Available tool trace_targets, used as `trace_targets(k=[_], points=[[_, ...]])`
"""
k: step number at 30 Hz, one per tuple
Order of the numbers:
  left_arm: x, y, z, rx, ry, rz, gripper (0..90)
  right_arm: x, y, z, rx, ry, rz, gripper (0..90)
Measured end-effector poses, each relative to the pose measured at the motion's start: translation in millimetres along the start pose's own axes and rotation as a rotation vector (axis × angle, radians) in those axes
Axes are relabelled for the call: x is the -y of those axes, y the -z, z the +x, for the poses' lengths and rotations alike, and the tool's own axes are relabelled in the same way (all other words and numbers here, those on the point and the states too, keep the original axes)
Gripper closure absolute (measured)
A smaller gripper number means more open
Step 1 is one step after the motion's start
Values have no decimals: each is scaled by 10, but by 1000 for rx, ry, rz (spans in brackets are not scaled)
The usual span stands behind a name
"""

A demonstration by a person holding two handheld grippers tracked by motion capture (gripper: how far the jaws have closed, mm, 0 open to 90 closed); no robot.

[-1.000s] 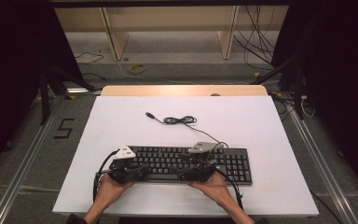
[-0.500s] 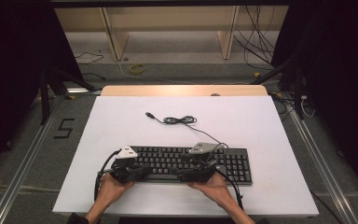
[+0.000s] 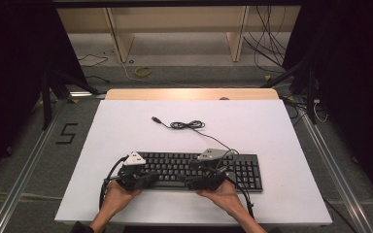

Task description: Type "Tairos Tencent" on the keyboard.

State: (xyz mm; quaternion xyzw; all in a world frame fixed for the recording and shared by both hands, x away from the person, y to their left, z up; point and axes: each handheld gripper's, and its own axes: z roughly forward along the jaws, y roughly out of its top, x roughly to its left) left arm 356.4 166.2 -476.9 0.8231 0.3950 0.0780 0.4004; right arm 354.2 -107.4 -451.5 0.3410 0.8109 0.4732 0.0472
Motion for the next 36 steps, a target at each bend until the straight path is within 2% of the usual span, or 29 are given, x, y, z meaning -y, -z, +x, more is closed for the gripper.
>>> trace_targets(k=[7, 11, 13, 15, 19, 24, 36], points=[[-21, 76, 26, 16, 34, -62, 852, -3, 15, -2, 3, 1, -3, 316], [-26, 107, 56, 34, 54, -88, 770, -2, 14, 2, 1, 0, -2, 316], [-32, 115, 65, 39, 66, -99, 673, -2, 14, 1, 0, -1, -2, 316], [-36, 128, 71, 46, 74, -110, 631, -1, 14, -2, 1, -1, -3, 316], [-44, 137, 87, 42, 99, -126, 528, 3, 10, 0, -1, 0, -4, 316], [-52, 156, 132, 27, 129, -140, 450, 9, -1, 10, -2, 1, 1, 316], [-76, 173, 237, 3, 180, -177, 356, 14, -7, 20, -10, 3, -2, 316]])
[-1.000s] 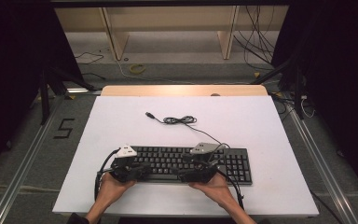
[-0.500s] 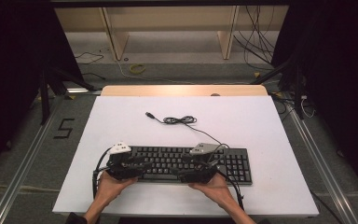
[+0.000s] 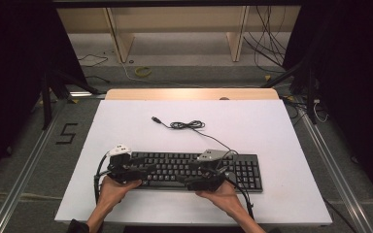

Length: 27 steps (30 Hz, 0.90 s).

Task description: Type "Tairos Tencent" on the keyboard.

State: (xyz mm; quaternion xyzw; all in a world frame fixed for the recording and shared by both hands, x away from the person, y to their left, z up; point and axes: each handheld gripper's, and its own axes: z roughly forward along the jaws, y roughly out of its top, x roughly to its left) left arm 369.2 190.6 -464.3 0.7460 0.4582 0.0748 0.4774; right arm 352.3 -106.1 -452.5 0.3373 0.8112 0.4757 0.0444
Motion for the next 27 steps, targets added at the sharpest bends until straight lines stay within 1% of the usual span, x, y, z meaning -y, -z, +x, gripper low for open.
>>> trace_targets(k=[3, 6, 8, 9, 10, 11, 14, 17, 20, 24, 27], points=[[-23, -2, 29, -2, 4, -1, 349, 3, -8, 2, -1, -2, -3, 316], [-43, -10, 47, -8, 18, -2, 347, 4, -14, 15, -3, -1, -2, 316], [-56, -9, 62, -9, 15, -2, 349, 6, -15, 19, -6, 0, 0, 316], [-64, -10, 64, -10, 22, -4, 351, 6, -16, 17, -6, 0, -1, 316], [-72, -8, 74, -12, 17, -2, 354, 6, -16, 17, -6, -1, -1, 316], [-81, -10, 81, -14, 23, -3, 356, 6, -16, 16, -6, -2, -2, 316], [-101, -31, 120, -19, 33, 6, 360, 6, -18, 17, -6, 3, -3, 316], [-108, -49, 145, -18, 39, 15, 384, 7, -16, 16, -5, 0, -2, 316], [-115, -59, 145, -12, 26, 28, 448, 8, -17, 13, -4, 2, -3, 316], [-110, -97, 120, -1, -7, 68, 597, 8, -18, 20, -6, 0, 0, 316], [-98, -131, 95, -11, -34, 95, 688, 8, -19, 19, -6, 0, 0, 316]])
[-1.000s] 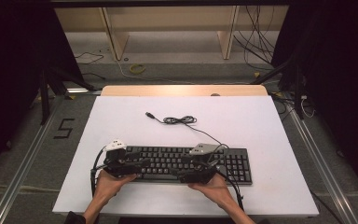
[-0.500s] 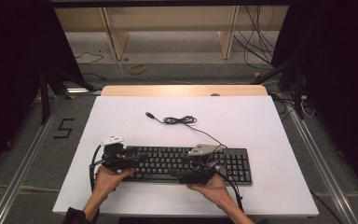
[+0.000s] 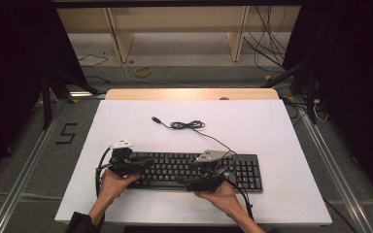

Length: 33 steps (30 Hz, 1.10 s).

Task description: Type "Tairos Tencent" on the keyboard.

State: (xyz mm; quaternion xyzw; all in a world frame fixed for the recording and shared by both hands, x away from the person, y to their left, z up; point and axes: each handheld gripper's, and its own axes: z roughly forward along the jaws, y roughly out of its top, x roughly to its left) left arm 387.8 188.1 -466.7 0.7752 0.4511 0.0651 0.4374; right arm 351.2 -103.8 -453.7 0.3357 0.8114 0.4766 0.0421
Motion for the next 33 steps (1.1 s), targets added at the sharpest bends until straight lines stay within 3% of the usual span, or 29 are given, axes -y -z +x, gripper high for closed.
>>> trace_targets(k=[10, 16, 33], points=[[3, -75, -28, -16, -42, 48, 889, 2, -7, 7, -1, 2, 3, 316], [-8, -120, -43, -23, -56, 79, 893, 5, -12, 9, -4, 2, 4, 316], [9, -179, -43, -42, -43, 117, 896, 5, -14, 18, -4, 8, 2, 316]])
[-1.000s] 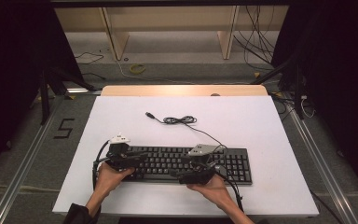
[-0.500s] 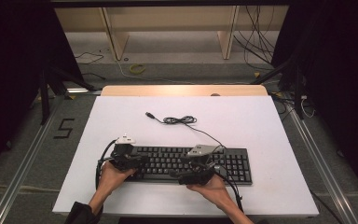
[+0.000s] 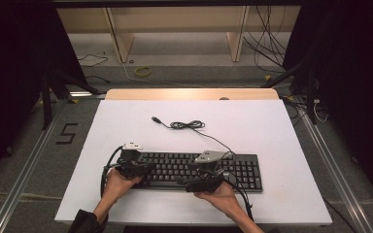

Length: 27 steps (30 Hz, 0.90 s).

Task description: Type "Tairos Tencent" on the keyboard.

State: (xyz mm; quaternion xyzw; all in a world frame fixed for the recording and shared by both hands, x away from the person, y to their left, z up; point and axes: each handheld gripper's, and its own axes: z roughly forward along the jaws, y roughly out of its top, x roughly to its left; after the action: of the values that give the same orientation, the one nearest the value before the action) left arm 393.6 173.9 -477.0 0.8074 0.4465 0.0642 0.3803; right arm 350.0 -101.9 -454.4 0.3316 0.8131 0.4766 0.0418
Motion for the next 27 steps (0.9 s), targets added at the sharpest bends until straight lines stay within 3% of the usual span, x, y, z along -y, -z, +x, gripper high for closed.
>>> trace_targets(k=[4, 11, 14, 27], points=[[-5, 25, -10, -3, 2, -22, 892, -4, 0, 3, 1, 1, 0, 317], [-39, 188, -20, 66, 41, -117, 714, -1, -16, 9, 2, 4, 2, 319], [-40, 234, -35, 75, 48, -147, 642, -3, -14, 10, 4, 3, 1, 320], [-11, 323, -28, 94, 71, -198, 404, -7, -41, 8, 10, 3, 4, 347]])
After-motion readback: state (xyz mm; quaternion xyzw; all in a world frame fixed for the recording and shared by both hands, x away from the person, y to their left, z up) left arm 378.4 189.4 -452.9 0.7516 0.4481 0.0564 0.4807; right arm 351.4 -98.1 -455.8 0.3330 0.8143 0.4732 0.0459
